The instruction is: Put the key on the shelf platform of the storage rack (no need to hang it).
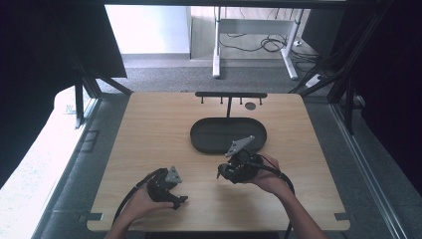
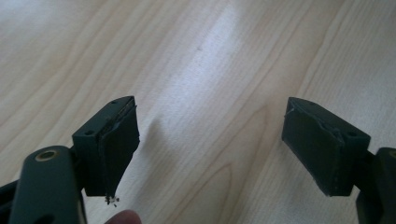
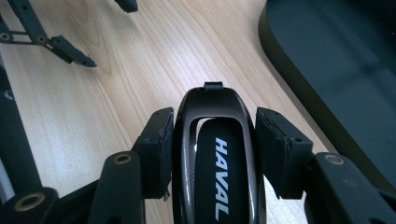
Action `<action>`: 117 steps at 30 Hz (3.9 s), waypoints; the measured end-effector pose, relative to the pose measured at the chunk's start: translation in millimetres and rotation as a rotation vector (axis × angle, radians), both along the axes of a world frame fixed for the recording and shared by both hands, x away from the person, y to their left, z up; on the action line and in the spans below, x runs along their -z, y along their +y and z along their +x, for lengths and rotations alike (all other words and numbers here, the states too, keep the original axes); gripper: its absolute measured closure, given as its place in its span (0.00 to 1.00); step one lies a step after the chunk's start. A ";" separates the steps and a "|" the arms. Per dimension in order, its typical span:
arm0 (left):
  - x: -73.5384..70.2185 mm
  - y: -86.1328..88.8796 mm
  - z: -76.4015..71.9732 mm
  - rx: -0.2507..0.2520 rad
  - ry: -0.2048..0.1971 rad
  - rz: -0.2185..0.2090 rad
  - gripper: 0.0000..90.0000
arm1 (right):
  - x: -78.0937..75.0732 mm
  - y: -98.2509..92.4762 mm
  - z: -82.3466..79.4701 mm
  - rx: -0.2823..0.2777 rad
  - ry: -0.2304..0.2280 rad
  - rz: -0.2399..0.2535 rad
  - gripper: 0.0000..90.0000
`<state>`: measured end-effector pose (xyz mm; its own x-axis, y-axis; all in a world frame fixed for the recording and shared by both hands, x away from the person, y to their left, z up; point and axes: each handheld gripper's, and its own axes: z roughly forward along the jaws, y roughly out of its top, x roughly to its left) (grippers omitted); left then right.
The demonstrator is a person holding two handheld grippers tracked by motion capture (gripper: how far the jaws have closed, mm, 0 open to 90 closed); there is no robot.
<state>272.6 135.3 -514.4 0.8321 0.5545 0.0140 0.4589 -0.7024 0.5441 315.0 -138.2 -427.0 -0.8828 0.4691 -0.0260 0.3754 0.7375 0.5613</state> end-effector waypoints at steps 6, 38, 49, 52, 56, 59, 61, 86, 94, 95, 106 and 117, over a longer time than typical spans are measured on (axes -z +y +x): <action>5.5 -6.5 -1.4 0.032 0.022 0.034 0.20 | 4.6 0.7 -0.6 0.000 -0.001 -0.013 0.55; 2.6 -6.6 -0.8 -0.002 -0.003 0.025 0.20 | -8.4 -2.0 24.4 0.032 -0.001 -0.012 0.55; 2.0 -6.0 -0.2 -0.007 -0.005 0.019 0.20 | -15.5 -8.8 46.3 0.064 0.000 -0.001 0.55; 1.7 -5.5 0.1 -0.007 -0.005 0.021 0.20 | -17.8 -9.1 50.9 0.077 0.002 0.004 0.55; 1.5 -5.3 0.3 -0.008 -0.006 0.021 0.20 | -20.0 -8.7 59.4 0.087 0.000 0.010 0.55; 1.3 -5.1 0.3 -0.010 -0.006 0.019 0.20 | -20.4 -7.3 65.9 0.091 -0.001 0.004 0.55; 1.3 -4.9 0.4 -0.011 -0.006 0.018 0.20 | -20.4 -5.9 70.3 0.098 -0.008 0.000 0.55; 0.2 -2.6 1.1 -0.012 0.003 0.016 0.20 | 10.1 -5.0 130.2 0.178 0.027 0.009 0.55; 0.3 -3.1 0.7 -0.013 0.004 0.010 0.20 | 25.4 -2.3 138.2 0.180 0.041 0.005 0.55; 0.1 -2.9 0.9 -0.012 0.003 0.010 0.20 | 26.7 -1.8 139.3 0.179 0.042 0.004 0.55; -0.2 -1.7 1.5 -0.011 0.008 0.010 0.20 | 48.9 0.2 152.5 0.191 0.058 -0.072 0.55; -0.4 0.8 2.3 -0.022 0.008 -0.001 0.20 | 63.3 -2.6 157.5 0.208 0.042 -0.118 0.55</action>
